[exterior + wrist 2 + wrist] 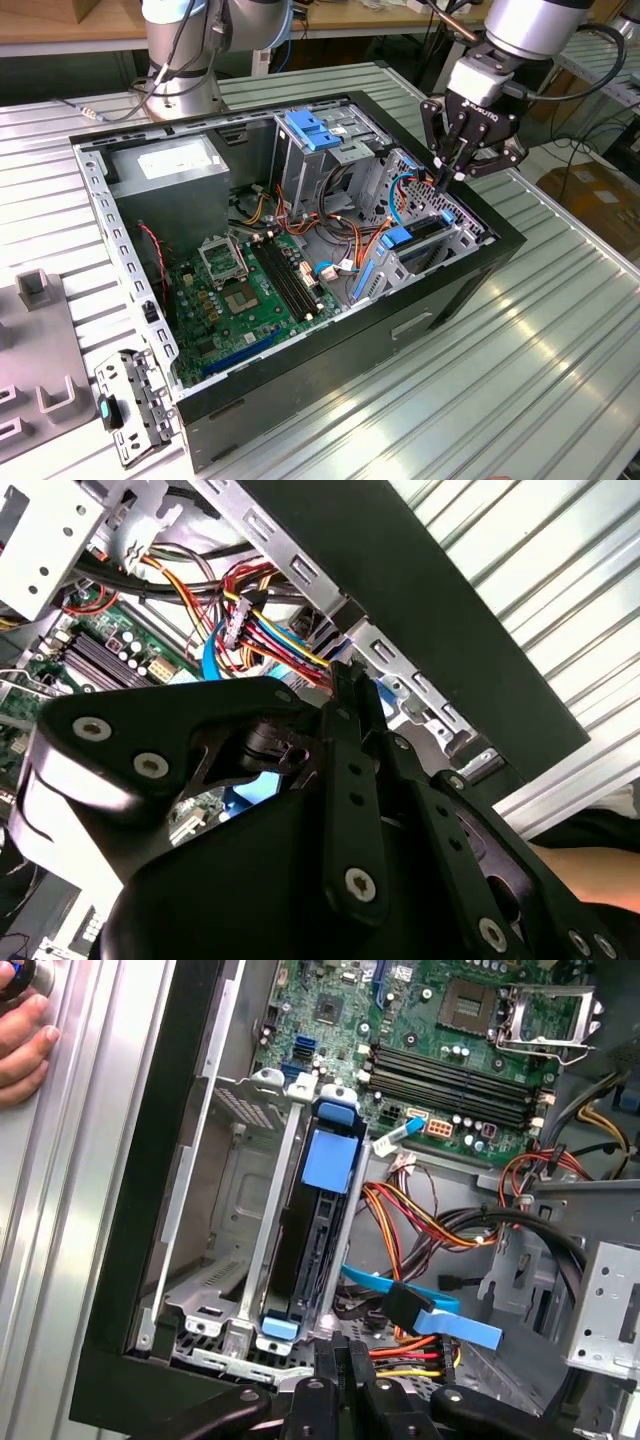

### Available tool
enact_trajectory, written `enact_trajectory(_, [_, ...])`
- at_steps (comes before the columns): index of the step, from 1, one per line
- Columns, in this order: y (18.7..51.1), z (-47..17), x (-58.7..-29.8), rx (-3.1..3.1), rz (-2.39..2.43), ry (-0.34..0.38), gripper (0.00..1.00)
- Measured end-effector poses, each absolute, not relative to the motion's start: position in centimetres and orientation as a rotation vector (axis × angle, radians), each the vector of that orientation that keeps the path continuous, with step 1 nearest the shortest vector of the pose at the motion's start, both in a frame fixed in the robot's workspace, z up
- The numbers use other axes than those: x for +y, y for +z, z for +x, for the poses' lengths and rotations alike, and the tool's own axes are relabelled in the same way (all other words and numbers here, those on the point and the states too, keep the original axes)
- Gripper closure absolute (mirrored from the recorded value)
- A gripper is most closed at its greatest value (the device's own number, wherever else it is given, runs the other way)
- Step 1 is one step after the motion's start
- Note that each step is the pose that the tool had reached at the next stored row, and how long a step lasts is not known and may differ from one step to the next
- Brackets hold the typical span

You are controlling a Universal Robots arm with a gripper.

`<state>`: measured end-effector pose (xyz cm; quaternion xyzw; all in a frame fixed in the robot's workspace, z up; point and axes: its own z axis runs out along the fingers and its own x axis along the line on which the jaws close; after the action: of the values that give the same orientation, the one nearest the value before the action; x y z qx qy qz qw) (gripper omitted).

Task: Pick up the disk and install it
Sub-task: 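Insert the first disk wire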

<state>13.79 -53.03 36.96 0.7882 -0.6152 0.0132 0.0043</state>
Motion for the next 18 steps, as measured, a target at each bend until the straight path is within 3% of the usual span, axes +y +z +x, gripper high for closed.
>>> enact_trajectory(18, [36.74, 13.43, -53.02, -2.081, 2.34, 0.041, 0.84])
